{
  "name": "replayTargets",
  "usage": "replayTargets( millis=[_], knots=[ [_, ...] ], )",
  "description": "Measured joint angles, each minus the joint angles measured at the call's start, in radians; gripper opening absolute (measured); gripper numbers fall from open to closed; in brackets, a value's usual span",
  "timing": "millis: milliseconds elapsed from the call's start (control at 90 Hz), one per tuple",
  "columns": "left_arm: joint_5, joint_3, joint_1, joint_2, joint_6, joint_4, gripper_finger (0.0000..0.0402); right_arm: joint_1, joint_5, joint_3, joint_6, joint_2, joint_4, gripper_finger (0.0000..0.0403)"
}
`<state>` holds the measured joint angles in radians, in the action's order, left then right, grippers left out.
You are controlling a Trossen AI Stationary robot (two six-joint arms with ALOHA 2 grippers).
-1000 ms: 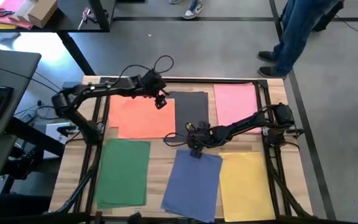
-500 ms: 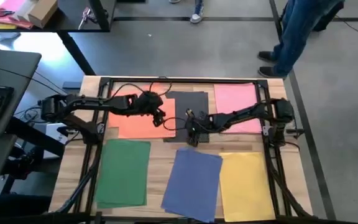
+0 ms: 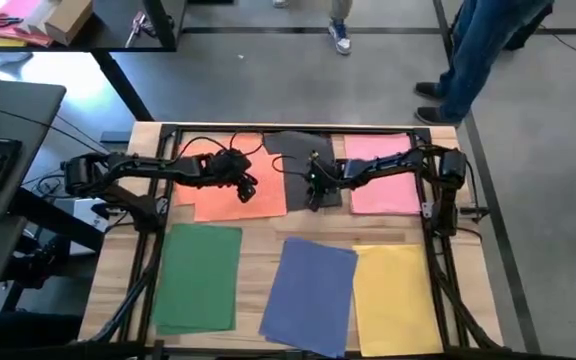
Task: Organize paper
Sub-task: Adjust the black papers on the top middle of the table
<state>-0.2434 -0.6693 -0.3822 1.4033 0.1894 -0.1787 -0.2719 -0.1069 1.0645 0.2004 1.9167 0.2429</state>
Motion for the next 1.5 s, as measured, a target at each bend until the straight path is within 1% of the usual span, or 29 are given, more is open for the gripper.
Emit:
replayTargets(
  millis=[156,333,389,433,522,578,778,900,1000,1111,1189,1333,1500],
  knots=[
    [0.022,0.0,-0.034,0.0,0.0,0.019,0.0249,0.047,-0.003,0.0,0.03,0.0,0.006,0.0176],
    [0.024,-0.001,-0.048,0.0,-0.008,0.023,0.0249,0.081,0.043,0.008,0.088,-0.005,0.016,0.0176],
    [0.026,-0.001,-0.049,0.0,-0.009,0.024,0.0249,0.083,0.035,0.015,0.087,-0.014,0.029,0.0176],
    [0.028,-0.001,-0.05,0.0,-0.009,0.023,0.0249,0.083,0.008,0.021,0.075,-0.022,0.033,0.0176],
    [0.028,-0.001,-0.05,0.0,-0.009,0.021,0.0249,0.054,-0.071,0.035,0.038,-0.036,0.006,0.0176],
    [0.028,-0.001,-0.049,0.0,-0.01,0.021,0.0249,0.021,-0.095,0.036,0.038,-0.032,-0.005,0.0176],
    [0.032,-0.001,-0.052,0.0,-0.01,0.018,0.0249,-0.071,-0.074,0.006,0.1,-0.008,-0.043,0.0176],
    [0.031,0.003,-0.052,0.0,-0.01,0.017,0.0249,-0.113,-0.082,-0.029,0.185,-0.004,-0.026,0.0176],
    [0.028,0.003,-0.052,0.0,-0.017,0.019,0.0249,-0.123,-0.103,-0.046,0.242,-0.012,-0.019,0.0176],
    [0.028,0.003,-0.052,0.0,-0.018,0.019,0.0249,-0.109,-0.125,-0.046,0.271,-0.015,-0.006,0.0176],
    [0.028,0.003,-0.055,0.0,-0.025,0.019,0.0249,-0.1,-0.14,-0.046,0.255,-0.016,-0.004,0.0176],
    [0.028,0.003,-0.065,0.0,-0.027,0.023,0.0249,-0.099,-0.137,-0.045,0.192,-0.017,-0.01,0.0176],
    [0.033,0.003,-0.066,0.0,-0.033,0.023,0.0249,-0.092,-0.136,-0.013,0.111,-0.037,0.009,0.0176]
  ],
)
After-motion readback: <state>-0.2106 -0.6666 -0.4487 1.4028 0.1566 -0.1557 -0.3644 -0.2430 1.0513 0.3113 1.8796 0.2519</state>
